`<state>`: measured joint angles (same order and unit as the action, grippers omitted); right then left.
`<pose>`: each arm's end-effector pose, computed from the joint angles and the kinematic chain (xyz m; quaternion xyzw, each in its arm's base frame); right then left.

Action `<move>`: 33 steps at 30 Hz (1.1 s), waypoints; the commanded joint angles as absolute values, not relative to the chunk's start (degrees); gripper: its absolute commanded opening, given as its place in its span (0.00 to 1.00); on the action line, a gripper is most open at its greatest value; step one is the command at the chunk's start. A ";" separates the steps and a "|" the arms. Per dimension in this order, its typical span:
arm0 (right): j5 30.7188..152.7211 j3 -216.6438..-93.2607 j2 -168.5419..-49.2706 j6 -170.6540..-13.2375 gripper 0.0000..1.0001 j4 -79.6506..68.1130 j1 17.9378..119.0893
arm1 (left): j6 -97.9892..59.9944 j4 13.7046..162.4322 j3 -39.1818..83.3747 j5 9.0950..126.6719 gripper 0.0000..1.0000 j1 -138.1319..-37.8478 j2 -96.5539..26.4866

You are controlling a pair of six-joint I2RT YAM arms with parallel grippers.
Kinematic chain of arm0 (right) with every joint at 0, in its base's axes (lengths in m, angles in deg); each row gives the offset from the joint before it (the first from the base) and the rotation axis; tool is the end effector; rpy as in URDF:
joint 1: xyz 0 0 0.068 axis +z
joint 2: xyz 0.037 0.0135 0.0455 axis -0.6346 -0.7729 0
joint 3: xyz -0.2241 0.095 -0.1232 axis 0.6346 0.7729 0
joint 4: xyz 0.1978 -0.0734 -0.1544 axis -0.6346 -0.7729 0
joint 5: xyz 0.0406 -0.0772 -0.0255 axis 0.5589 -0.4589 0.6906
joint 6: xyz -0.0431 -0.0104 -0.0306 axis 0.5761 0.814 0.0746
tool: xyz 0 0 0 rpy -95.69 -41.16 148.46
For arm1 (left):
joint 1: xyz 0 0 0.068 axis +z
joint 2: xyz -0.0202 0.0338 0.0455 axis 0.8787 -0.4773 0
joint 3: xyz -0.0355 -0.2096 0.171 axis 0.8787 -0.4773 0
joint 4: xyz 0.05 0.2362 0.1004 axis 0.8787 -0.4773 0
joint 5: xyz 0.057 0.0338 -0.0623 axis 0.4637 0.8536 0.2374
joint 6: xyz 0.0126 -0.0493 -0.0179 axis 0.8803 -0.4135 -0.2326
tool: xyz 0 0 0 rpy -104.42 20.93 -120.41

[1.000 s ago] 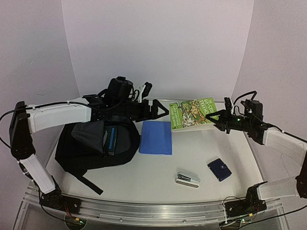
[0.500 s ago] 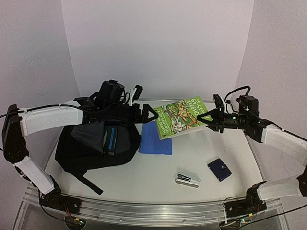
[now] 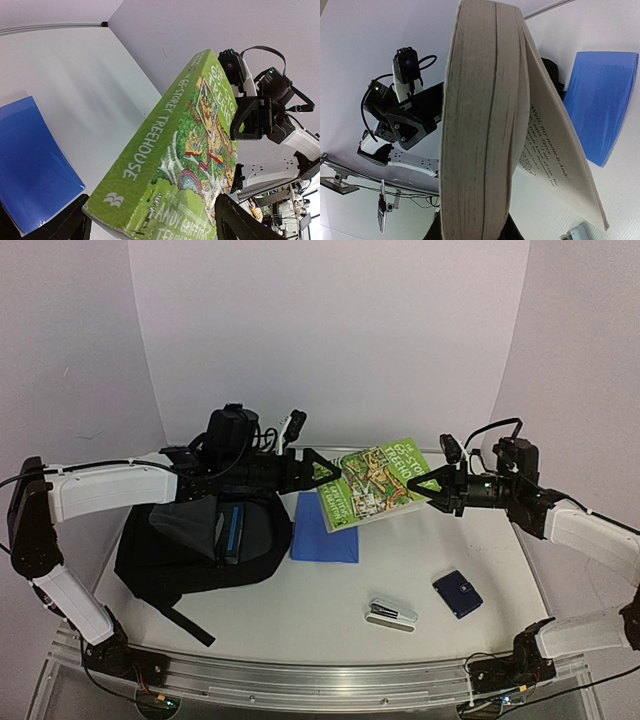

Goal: Pack the student bag
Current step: Pick up the book from the center of the board.

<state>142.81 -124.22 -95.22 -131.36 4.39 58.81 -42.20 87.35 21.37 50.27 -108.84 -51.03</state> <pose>0.2332 0.1145 0.2983 -0.1392 0.7339 0.6167 0.2483 0.2445 -0.2885 0.3163 0.2166 0.7723 -0.5108 0.3095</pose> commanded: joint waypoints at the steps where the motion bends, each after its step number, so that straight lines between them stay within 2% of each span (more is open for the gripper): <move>1: 145.57 -126.34 -92.70 -133.05 0.04 13.05 59.32 | -44.15 91.70 21.76 47.60 0.81 -108.96 -52.44; 2: 145.58 -126.34 -92.63 -133.11 0.04 13.14 59.41 | -44.34 92.37 21.68 47.23 0.77 -108.95 -52.50; 4: 145.59 -126.28 -92.55 -133.12 0.04 13.19 59.56 | -44.80 93.96 21.23 46.30 0.60 -108.95 -52.36; 6: 145.48 -126.11 -92.58 -132.93 0.07 13.28 59.55 | -44.85 94.44 20.54 46.15 0.30 -108.87 -51.95; 7: 145.47 -125.95 -92.68 -132.85 0.12 13.33 59.58 | -44.96 94.44 19.96 46.73 0.18 -108.87 -51.48; 8: 145.34 -125.78 -92.84 -132.72 0.17 13.32 59.60 | -45.21 94.65 19.14 47.80 0.07 -108.79 -50.66; 9: 144.70 -125.58 -92.99 -132.65 0.22 13.26 59.57 | -45.64 95.21 17.91 48.76 0.01 -108.63 -49.75; 10: 143.61 -125.37 -93.20 -132.66 0.27 13.21 59.56 | -46.14 95.81 16.35 49.34 0.00 -108.40 -48.71; 12: 140.69 -125.04 -94.35 -132.84 0.49 13.20 59.51 | -47.31 96.33 14.61 49.40 0.00 -107.45 -47.02; 14: 138.03 -125.08 -95.87 -133.10 0.59 13.20 59.43 | -47.77 95.67 13.47 49.26 0.00 -106.62 -45.15; 23: 129.36 -127.28 -97.37 -130.26 0.84 11.54 59.40 | -46.64 90.45 11.65 49.79 0.00 -105.54 -37.84; 28: 132.43 -126.80 -100.59 -127.32 0.98 10.10 60.04 | -46.71 89.85 11.22 47.00 0.00 -104.73 -34.44; 33: 137.25 -126.92 -102.85 -123.64 0.98 9.77 62.96 | -46.10 88.29 12.32 41.20 0.00 -104.12 -32.74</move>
<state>132.81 -125.08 -101.53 -127.83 8.60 60.51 -47.30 84.36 9.74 47.74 -104.71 -36.99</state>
